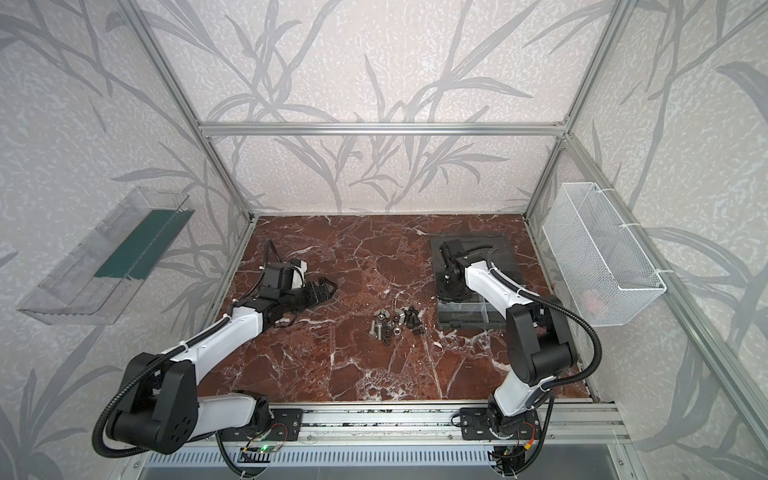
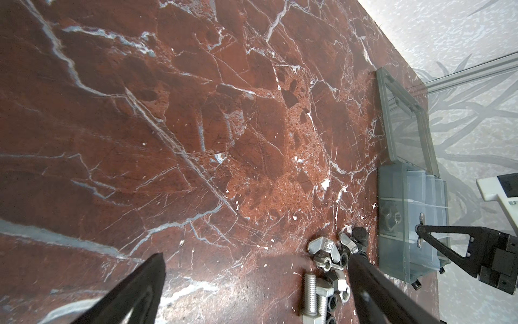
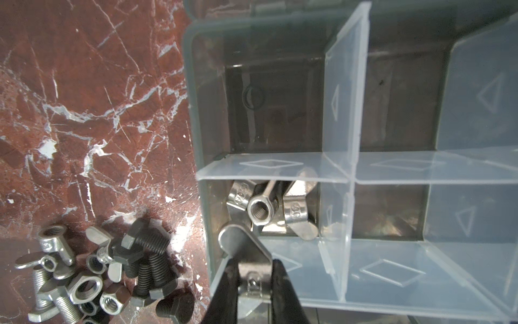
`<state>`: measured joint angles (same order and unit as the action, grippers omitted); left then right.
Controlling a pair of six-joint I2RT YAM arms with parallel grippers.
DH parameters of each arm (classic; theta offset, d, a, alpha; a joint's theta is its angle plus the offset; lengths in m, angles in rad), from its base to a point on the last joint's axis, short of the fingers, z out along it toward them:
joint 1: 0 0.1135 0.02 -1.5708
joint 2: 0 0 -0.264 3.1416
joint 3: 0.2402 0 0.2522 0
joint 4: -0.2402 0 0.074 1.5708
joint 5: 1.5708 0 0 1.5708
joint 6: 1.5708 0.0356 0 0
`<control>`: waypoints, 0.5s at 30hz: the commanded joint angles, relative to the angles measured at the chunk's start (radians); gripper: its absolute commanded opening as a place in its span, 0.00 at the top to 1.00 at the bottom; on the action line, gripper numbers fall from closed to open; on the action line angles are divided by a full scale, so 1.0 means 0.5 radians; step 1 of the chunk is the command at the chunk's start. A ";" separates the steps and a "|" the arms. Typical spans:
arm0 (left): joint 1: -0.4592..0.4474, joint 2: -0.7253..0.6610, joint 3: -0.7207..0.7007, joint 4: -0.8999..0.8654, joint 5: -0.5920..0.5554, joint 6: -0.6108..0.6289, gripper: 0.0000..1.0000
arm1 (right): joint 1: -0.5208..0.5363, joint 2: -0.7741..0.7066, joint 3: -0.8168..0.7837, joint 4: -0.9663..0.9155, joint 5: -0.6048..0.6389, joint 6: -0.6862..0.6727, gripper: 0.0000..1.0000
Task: Sort the screws and nuts into containers
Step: Place the nut into the container.
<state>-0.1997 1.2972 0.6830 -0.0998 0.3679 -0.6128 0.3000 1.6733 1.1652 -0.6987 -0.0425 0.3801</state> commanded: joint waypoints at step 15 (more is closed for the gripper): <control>0.007 -0.030 0.002 -0.028 -0.033 0.009 0.01 | -0.031 0.166 0.132 0.001 0.005 -0.039 0.91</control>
<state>-0.1997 1.2972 0.6830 -0.1013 0.3664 -0.6128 0.2886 1.7447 1.1999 -0.6830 -0.0456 0.3695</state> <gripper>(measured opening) 0.993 0.187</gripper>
